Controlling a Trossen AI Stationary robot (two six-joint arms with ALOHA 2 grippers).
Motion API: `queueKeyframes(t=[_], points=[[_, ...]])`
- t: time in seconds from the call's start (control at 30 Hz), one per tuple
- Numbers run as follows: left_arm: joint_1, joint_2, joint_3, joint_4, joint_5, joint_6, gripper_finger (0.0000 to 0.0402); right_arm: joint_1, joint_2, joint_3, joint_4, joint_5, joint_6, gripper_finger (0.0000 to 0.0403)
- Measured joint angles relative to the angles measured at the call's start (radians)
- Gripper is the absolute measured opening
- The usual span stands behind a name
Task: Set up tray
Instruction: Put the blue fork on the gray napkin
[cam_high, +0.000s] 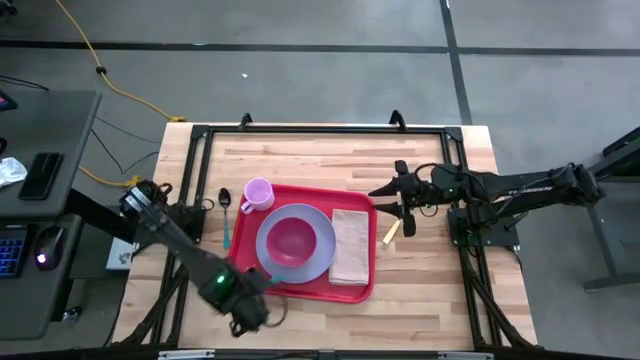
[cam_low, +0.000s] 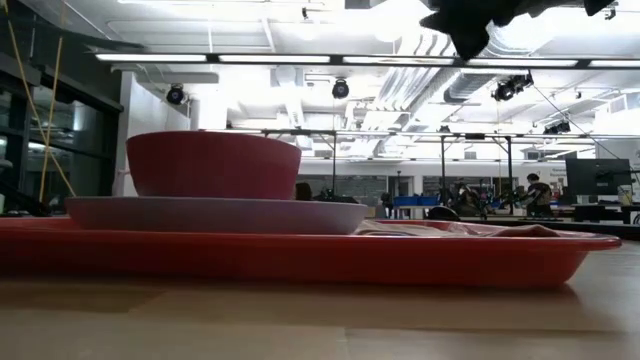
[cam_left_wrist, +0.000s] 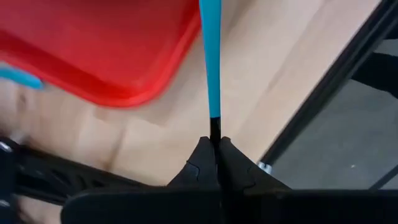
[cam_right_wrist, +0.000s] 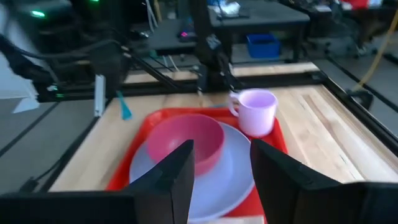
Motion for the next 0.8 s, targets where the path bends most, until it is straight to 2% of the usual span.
queueKeyframes(t=[0.2, 0.33, 0.43, 0.63, 0.8], points=[[0.153, 0.000, 0.008, -0.014, -0.001, 0.225, 0.0010, 0.063, 0.027, 0.050, 0.006, 0.002, -0.033, 0.0136], [0.248, 0.000, 0.008, -0.011, -0.001, 0.327, 0.0022, 0.104, 0.106, 0.133, -0.013, 0.002, -0.064, 0.0136], [0.307, 0.000, 0.008, 0.000, -0.001, 0.376, 0.0025, 0.125, 0.189, 0.222, -0.096, 0.001, -0.072, 0.0136], [0.372, 0.000, 0.066, 0.003, -0.024, 0.456, 0.0014, 0.129, 0.338, 0.364, -0.320, -0.036, -0.153, 0.0136], [0.399, 0.000, 0.154, -0.003, -0.092, 0.483, 0.0020, 0.129, 0.401, 0.407, -0.354, -0.081, -0.190, 0.0136]])
